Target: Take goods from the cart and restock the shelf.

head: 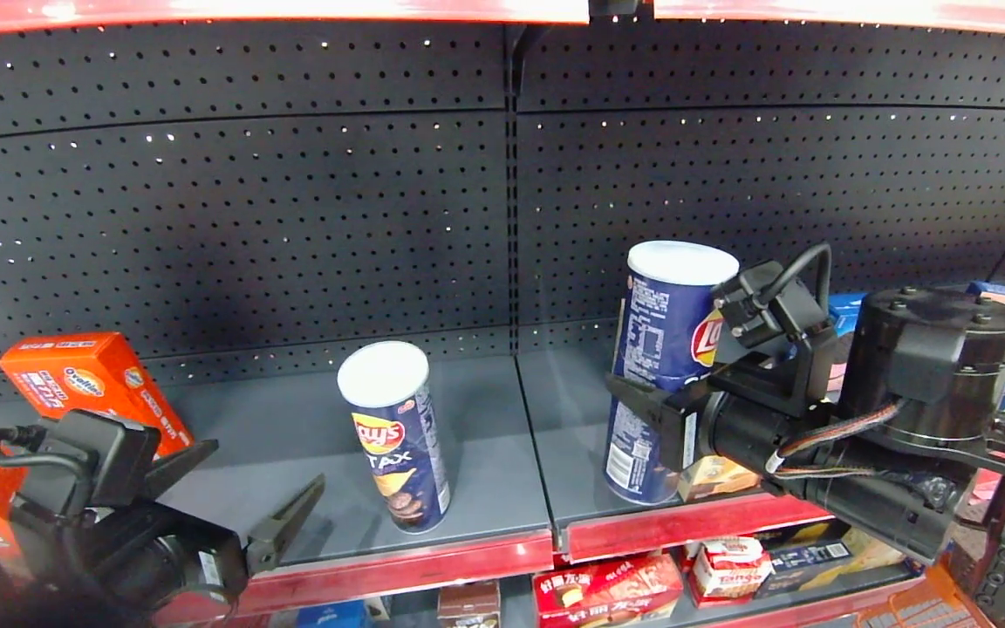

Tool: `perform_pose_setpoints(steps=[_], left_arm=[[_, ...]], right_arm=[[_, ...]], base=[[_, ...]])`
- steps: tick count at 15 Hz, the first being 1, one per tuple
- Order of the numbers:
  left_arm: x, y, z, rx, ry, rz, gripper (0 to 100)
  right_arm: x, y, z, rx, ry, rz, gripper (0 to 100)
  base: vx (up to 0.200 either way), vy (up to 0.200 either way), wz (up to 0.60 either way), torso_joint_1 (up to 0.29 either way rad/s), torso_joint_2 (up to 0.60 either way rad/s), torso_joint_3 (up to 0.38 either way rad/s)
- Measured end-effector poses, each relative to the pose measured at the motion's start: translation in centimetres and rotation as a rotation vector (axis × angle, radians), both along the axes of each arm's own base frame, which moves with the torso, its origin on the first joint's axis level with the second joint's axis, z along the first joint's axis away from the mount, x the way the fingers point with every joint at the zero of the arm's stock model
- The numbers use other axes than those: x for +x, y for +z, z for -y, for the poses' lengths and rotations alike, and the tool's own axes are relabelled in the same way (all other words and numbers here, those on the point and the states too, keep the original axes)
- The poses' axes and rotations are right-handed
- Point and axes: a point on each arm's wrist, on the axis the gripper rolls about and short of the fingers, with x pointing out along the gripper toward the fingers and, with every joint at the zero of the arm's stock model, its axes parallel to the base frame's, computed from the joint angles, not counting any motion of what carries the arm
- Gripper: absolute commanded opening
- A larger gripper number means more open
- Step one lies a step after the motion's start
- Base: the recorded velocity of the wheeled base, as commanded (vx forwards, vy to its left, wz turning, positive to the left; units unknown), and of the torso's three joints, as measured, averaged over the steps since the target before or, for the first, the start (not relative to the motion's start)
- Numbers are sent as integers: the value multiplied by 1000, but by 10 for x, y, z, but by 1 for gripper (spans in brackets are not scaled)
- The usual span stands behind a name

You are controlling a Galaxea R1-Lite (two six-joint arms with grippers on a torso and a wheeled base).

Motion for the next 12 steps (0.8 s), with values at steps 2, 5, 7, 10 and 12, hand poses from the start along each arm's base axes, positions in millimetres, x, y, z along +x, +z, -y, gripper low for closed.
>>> perform_pose_setpoints(steps=[2, 5, 7, 10, 12], left_arm=[[9, -3, 1, 7, 15, -22, 100], [32, -9, 3, 7, 52, -48, 100], [47, -14, 5, 9, 66, -60, 100], [62, -25, 7, 13, 76, -69, 100], [67, -29, 9, 10, 75, -58, 100]], right_arm=[[0, 0, 0, 1, -2, 0, 0], [-1, 2, 2, 5, -5, 4, 0], [-2, 3, 4, 8, -6, 8, 0], [-2, 6, 7, 13, -16, 14, 0], [-2, 6, 8, 16, -19, 16, 0]], base=[[0, 0, 0, 0, 0, 0], [0, 0, 0, 0, 0, 0], [0, 0, 0, 0, 0, 0], [0, 0, 0, 0, 0, 0], [0, 0, 0, 0, 0, 0]])
